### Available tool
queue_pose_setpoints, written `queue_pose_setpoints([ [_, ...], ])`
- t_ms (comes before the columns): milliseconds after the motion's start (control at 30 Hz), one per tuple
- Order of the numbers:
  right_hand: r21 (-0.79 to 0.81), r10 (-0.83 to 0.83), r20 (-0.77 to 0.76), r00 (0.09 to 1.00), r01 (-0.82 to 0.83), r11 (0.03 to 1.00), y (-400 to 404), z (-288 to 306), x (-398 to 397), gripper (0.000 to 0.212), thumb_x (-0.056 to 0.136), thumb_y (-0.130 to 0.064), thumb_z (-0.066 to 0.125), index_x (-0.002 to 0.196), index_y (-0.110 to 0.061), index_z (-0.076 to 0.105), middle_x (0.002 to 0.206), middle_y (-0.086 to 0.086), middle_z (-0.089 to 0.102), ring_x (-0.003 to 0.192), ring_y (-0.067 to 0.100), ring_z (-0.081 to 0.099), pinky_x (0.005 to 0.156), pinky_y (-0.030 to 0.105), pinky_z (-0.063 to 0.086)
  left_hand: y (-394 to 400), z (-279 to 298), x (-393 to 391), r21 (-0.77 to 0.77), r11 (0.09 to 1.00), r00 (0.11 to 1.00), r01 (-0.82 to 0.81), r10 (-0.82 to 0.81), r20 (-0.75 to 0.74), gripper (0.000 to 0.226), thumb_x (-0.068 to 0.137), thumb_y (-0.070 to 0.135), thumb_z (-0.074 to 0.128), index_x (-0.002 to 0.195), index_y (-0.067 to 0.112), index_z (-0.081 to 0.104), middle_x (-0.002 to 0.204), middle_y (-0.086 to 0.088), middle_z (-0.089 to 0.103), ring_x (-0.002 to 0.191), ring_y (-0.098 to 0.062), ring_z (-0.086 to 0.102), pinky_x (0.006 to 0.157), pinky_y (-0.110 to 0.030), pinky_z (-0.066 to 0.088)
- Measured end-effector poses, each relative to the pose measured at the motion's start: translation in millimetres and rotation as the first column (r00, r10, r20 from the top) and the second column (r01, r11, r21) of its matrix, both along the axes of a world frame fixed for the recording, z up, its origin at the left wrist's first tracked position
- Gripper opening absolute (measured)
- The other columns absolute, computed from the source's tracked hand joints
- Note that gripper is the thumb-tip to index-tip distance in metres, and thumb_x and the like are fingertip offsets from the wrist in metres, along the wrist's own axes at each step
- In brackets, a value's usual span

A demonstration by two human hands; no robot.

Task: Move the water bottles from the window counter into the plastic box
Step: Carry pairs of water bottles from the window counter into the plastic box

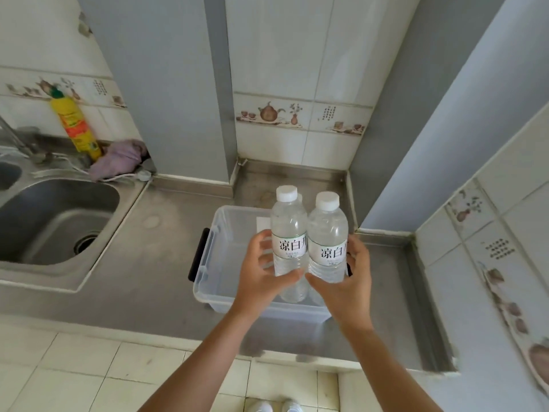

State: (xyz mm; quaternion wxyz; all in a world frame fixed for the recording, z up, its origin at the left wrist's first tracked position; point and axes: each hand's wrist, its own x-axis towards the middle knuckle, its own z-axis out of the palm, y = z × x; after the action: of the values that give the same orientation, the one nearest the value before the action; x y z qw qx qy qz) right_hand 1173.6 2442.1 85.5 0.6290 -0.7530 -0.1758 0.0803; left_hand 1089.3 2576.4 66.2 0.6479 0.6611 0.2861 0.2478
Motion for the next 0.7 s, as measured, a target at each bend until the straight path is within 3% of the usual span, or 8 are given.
queue_pose_setpoints([
  [67,0.000,-0.014,0.012,1.000,0.014,1.000,-1,-2,-2,0.092,0.054,-0.002,0.090,0.131,-0.024,0.044,0.121,-0.020,0.056,0.111,-0.004,0.054,0.087,0.007,0.043,3,-8,0,-0.011,0.998,0.998,0.060,-0.060,-0.020,0.084,0.053,0.009,0.092,0.118,0.038,0.047,0.122,0.005,0.060,0.100,-0.006,0.067,0.081,-0.027,0.057],
  [167,-0.026,-0.046,-0.003,0.999,0.046,0.999,-3,-9,-5,0.090,0.055,-0.001,0.089,0.129,-0.029,0.046,0.115,-0.025,0.059,0.105,-0.005,0.058,0.081,0.008,0.046,7,-17,0,0.028,0.987,0.985,0.160,-0.158,-0.065,0.083,0.055,-0.005,0.089,0.116,0.032,0.046,0.122,0.001,0.059,0.097,-0.001,0.067,0.082,-0.027,0.056],
  [267,-0.094,-0.075,-0.010,0.997,0.074,0.993,-6,-19,-10,0.088,0.056,0.000,0.087,0.127,-0.032,0.046,0.110,-0.026,0.061,0.100,-0.003,0.059,0.075,0.008,0.048,11,-22,0,0.054,0.979,0.976,0.195,-0.188,-0.113,0.078,0.054,-0.005,0.091,0.112,0.027,0.050,0.115,0.003,0.059,0.092,0.003,0.065,0.081,-0.016,0.052],
  [367,-0.205,-0.104,-0.001,0.995,0.101,0.974,-7,-24,-14,0.084,0.056,-0.008,0.088,0.125,-0.030,0.045,0.100,-0.023,0.059,0.090,0.002,0.058,0.070,0.009,0.043,15,-25,0,0.086,0.969,0.964,0.231,-0.216,-0.152,0.075,0.053,0.003,0.093,0.108,0.035,0.052,0.112,0.012,0.062,0.100,0.003,0.061,0.085,-0.010,0.047],
  [533,-0.296,-0.174,0.032,0.984,0.176,0.939,-7,-31,-19,0.076,0.056,-0.018,0.088,0.117,-0.036,0.046,0.094,-0.023,0.060,0.088,0.009,0.058,0.067,0.016,0.042,17,-28,0,0.081,0.968,0.961,0.236,-0.220,-0.169,0.075,0.052,0.009,0.094,0.109,0.037,0.054,0.115,0.018,0.063,0.103,0.007,0.058,0.091,-0.025,0.049],
  [600,-0.325,-0.186,0.076,0.980,0.200,0.924,-8,-31,-18,0.077,0.056,-0.023,0.088,0.120,-0.033,0.047,0.100,-0.016,0.061,0.091,0.012,0.058,0.072,0.026,0.046,17,-29,1,0.074,0.957,0.946,0.280,-0.262,-0.192,0.075,0.055,0.004,0.091,0.108,0.037,0.051,0.118,0.019,0.058,0.106,0.001,0.058,0.093,-0.027,0.050],
  [700,-0.348,-0.182,0.101,0.978,0.206,0.915,-11,-31,-13,0.078,0.055,-0.026,0.089,0.122,-0.030,0.048,0.101,-0.011,0.062,0.091,0.016,0.059,0.073,0.029,0.045,14,-32,4,0.117,0.925,0.908,0.362,-0.321,-0.269,0.075,0.057,0.001,0.088,0.109,0.032,0.045,0.122,0.011,0.040,0.105,-0.014,0.057,0.090,-0.037,0.056],
])
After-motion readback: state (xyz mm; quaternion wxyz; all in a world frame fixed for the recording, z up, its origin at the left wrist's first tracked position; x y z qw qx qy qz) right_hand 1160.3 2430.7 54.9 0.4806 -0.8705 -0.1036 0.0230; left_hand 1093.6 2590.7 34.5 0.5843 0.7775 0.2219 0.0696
